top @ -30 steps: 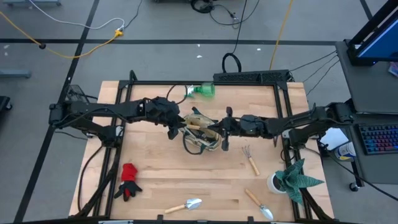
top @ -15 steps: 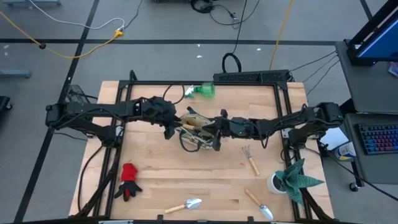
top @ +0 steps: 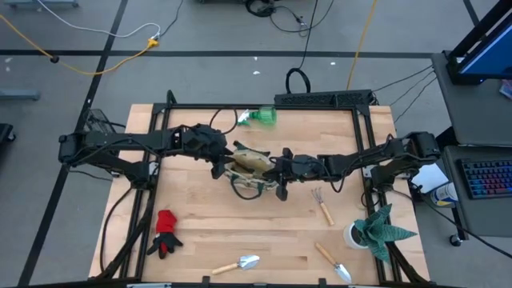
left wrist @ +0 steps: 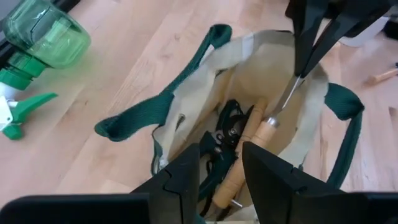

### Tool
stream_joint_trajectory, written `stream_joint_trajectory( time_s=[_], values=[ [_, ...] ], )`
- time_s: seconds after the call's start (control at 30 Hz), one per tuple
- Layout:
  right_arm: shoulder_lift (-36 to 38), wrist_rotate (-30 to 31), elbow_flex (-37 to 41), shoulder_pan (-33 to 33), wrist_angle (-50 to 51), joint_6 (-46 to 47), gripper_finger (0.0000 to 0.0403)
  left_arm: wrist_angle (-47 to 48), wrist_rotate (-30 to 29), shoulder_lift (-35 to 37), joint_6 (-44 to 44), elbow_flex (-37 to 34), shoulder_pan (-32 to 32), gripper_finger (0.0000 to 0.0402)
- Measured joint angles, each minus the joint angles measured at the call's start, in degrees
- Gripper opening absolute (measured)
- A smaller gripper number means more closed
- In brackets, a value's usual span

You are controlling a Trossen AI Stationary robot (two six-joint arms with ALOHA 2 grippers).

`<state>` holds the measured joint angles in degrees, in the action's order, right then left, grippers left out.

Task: Pick & Place Garden tools in Gardening bag
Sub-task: Put the top left brown trowel into the brown gardening bag, then put the brown hand rake into the brown gardening bag

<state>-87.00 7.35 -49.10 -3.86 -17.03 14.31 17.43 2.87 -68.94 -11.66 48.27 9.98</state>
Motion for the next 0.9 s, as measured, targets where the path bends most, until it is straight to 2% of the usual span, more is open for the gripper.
stream_joint_trajectory(
  time_s=[0.27, 0.53, 0.9],
  values=[
    [0.0, -0.1, 0.0, 0.3, 3.6, -0.4, 0.0, -4.7, 0.0, 0.0, 0.0, 0.0, 0.0, 0.0127],
    [0.0, -0.5, 0.0, 1.7, 4.0, -1.5, 0.0002, -4.9, 0.0, 0.0, 0.9, 0.0, -1.1, 0.0127],
    [0.0, -0.1, 0.0, 2.0, 3.5, -5.2, 0.0081, -4.9, 0.0, 0.0, 1.5, 0.0, -1.1, 0.0127]
  ],
)
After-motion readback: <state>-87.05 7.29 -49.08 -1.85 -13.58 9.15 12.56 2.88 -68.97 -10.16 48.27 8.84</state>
